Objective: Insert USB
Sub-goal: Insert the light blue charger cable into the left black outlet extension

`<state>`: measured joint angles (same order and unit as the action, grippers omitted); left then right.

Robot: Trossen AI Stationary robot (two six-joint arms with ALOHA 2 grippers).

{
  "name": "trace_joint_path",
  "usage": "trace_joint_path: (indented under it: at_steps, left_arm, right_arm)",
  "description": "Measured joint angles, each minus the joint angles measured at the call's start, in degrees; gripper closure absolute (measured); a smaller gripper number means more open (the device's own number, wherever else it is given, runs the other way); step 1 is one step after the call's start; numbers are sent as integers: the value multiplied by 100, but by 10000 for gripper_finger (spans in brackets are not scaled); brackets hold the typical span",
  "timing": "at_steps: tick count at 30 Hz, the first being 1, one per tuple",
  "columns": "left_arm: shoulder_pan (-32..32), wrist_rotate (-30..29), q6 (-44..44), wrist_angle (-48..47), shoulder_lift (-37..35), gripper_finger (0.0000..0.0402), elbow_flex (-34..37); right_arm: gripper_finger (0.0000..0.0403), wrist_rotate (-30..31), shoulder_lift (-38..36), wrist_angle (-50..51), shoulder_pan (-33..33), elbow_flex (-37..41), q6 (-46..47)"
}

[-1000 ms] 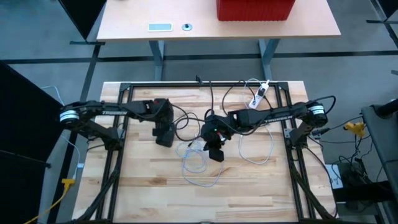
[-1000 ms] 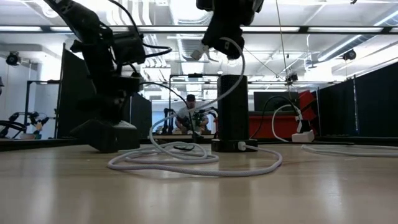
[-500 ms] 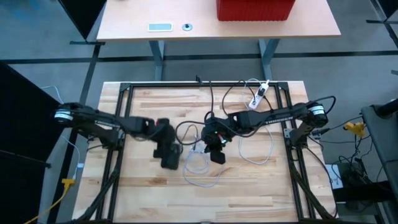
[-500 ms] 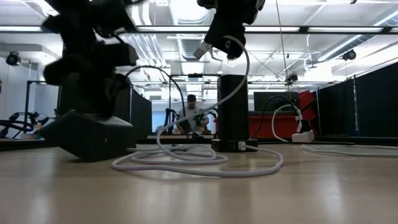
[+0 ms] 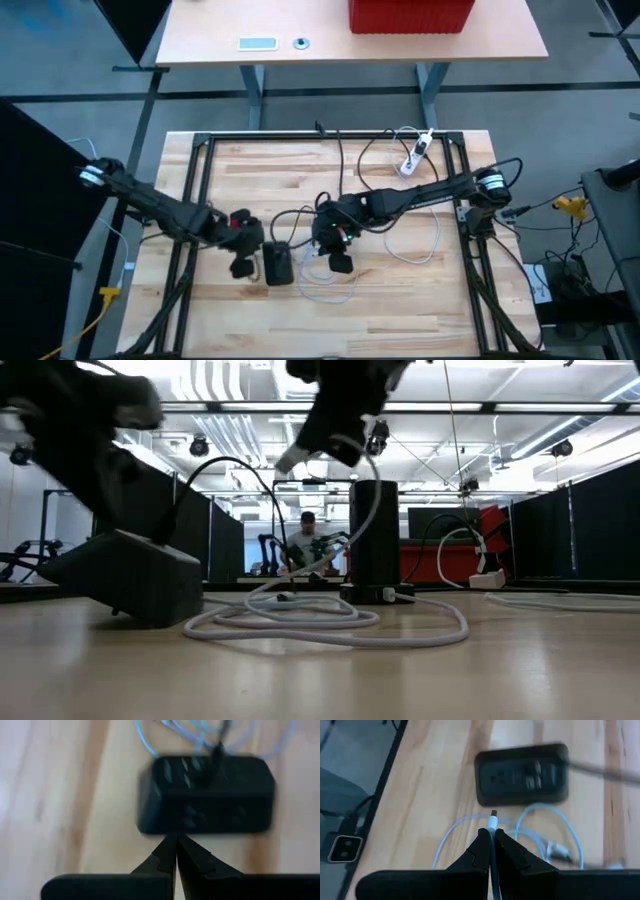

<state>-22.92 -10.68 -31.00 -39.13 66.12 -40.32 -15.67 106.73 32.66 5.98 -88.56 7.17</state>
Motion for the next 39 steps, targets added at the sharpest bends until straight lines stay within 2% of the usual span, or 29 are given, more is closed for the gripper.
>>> trace_joint_path:
  at_steps: [10,17,24,28,39]
  left_arm:
    - [-1156,-433,-886,406,139,401,618]
    - [-1169,-830,-894,1400,484,402,1233]
    - [-1075,-1086,-894,2276,800,402,1379]
    - [-1011,-1114,-833,2763,1038,402,1267]
    - [-619,-1545,-716,2783,1238,402,1056]
  right_arm:
    - [403,85,1414,782,-146,-1782,-945]
    - [403,80,2074,1160,-252,-2766,-1291]
    - [403,136,2282,1290,-291,-2862,-1406]
    - [403,674,2260,1337,-286,-2879,-1596]
    - [403,537,2247,1911,-227,-2907,-2024]
